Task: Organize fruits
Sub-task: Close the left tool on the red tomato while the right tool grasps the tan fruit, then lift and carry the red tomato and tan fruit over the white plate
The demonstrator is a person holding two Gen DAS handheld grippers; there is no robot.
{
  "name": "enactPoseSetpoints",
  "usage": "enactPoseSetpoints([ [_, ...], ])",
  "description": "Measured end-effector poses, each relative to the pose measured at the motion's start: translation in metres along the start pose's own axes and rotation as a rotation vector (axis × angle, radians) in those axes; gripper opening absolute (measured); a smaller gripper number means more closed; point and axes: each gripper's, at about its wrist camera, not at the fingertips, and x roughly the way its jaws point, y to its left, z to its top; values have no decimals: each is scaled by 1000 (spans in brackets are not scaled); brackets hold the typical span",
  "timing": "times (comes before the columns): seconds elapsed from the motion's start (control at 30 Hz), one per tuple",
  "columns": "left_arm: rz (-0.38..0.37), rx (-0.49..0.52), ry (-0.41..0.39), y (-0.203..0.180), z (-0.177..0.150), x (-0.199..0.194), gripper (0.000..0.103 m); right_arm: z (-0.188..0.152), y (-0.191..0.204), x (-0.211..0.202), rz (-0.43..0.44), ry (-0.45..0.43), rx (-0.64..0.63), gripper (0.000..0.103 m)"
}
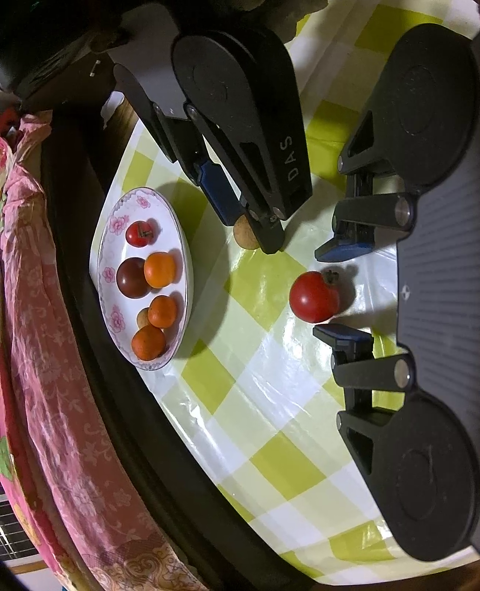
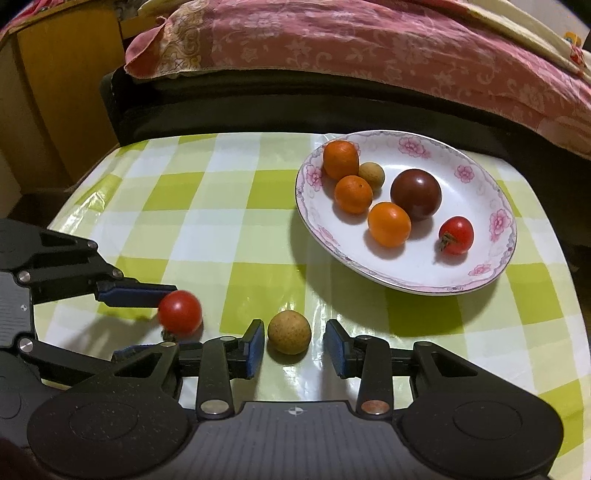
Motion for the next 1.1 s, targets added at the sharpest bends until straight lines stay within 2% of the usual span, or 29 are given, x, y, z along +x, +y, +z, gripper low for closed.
enactPoseSetpoints([
  [0.4,-6,-11,-12,3,4,4,45,0,-2,0,13,2,0,34],
  [0.5,-8,-21,-8,4,4,5,44,1,-2,-1,7,0,-2,32],
  [0.63,-14,-22,-2,3,4,4,39,1,-2,0,-3,4,-6,23],
  [1.1,-29,-24,5,-1,12,7,38,-4,-1,-9,-17,17,-6,21],
])
